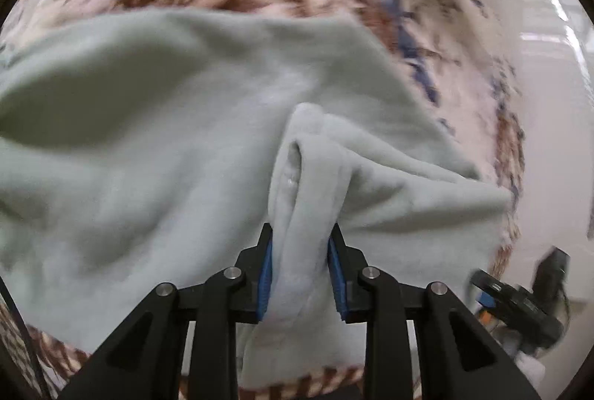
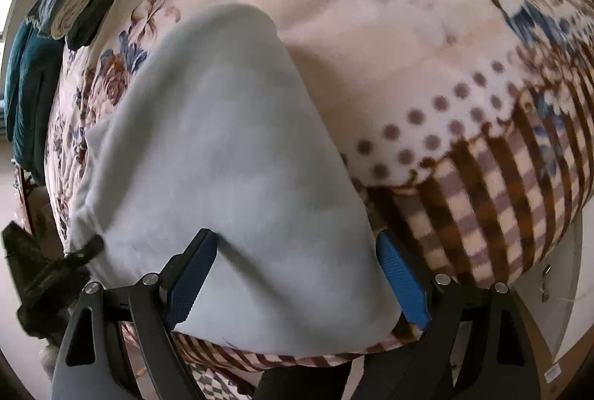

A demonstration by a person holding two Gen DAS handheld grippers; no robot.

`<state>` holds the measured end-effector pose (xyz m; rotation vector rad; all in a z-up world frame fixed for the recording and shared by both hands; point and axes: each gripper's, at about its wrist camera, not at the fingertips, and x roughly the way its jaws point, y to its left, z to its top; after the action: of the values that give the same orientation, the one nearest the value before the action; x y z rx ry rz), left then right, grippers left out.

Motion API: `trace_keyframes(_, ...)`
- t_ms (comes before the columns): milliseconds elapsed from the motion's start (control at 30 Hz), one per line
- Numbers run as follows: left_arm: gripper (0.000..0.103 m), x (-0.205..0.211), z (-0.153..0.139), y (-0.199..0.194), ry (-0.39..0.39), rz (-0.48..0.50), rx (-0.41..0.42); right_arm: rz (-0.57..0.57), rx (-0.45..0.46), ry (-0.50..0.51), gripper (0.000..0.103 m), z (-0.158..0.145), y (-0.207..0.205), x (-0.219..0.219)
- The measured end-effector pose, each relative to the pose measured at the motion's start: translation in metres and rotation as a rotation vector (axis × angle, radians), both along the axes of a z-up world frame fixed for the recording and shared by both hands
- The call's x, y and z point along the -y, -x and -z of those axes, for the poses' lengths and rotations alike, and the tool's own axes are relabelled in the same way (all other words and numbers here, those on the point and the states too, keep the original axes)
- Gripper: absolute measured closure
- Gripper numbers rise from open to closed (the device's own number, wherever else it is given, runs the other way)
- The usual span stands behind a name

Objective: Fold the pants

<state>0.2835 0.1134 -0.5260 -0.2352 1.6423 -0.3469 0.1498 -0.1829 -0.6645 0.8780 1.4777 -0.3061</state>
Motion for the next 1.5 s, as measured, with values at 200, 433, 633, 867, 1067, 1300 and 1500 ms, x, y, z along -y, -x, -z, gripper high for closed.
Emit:
trace_keyframes(200,0.041,0.011,-0.009,-0.028,-0.020,-0.013,0.001,-0.025,0.053,0.097,0.013,-0.034,-0.029,0.006)
trace_keyframes(433,0.034,0.052,0.018,-0.054,-0.011,0.124,0.023,-0.320,0.093,0.225,0.029,-0.030,-0.115,-0.009)
trace_keyframes(633,0.068,0.068,0.003,-0.074,-0.017,0.137,0.127,-0.165,0.054,0.217,0.057,0.001,-0.124,0.028)
trace_keyframes(867,0.043,0.046,0.016,-0.095,0.043,0.047,0.032,-0.047,0.058,0.038,0.031,0.001,-0.107,0.050)
trace_keyframes(1067,0.031,-0.021,-0.037,-0.057,-0.043,-0.045,0.196,-0.033,0.073,0.102,0.020,-0.028,-0.077,0.041)
trace_keyframes(1300,0.021,-0.123,-0.028,0.001,-0.115,-0.319,0.131,-0.295,-0.003,0.271,0.010,-0.028,-0.087,-0.050)
trace_keyframes(1500,0.021,-0.211,0.011,0.050,0.177,-0.887,0.057,-0.325,-0.097,0.361,0.006,-0.004,-0.097,-0.079)
